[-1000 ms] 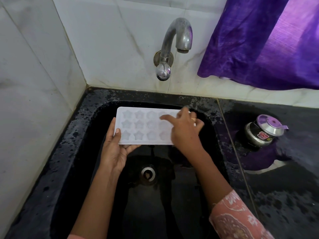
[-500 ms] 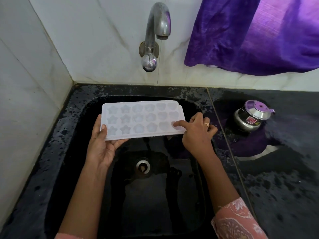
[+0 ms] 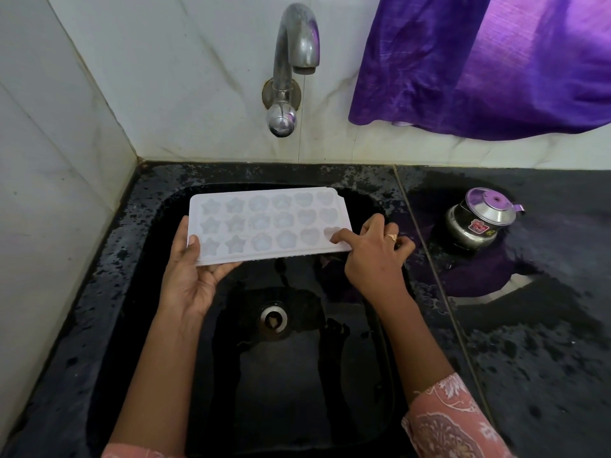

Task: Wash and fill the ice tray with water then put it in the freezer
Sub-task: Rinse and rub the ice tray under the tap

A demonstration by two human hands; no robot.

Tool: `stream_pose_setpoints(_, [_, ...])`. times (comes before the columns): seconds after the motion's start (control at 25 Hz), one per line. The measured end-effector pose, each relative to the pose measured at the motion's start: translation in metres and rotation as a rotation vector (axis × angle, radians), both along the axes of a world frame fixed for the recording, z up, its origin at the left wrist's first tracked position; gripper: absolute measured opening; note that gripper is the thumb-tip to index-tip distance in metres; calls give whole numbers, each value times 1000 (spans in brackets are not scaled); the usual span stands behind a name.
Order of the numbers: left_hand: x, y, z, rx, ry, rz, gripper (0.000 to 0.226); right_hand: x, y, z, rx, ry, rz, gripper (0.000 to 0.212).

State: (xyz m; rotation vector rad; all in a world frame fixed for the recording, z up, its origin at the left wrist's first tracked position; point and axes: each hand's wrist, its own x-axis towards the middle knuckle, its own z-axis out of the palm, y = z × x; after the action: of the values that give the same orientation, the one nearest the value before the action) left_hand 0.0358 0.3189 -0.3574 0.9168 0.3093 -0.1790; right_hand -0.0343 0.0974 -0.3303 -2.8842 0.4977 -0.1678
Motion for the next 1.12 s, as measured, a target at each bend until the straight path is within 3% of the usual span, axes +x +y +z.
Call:
stream_pose_setpoints(0.56, [-2, -1, -2, 24, 6, 14, 42, 0, 2, -5, 17, 1, 14, 50])
stream_pose_setpoints(0.76, [-1, -2, -1, 26, 6, 6, 42, 0, 13, -3, 32, -117, 44, 62])
stream_pose_setpoints(1.12, [-3, -1, 2, 16, 13, 12, 42, 0, 29, -5, -11, -14, 148, 59])
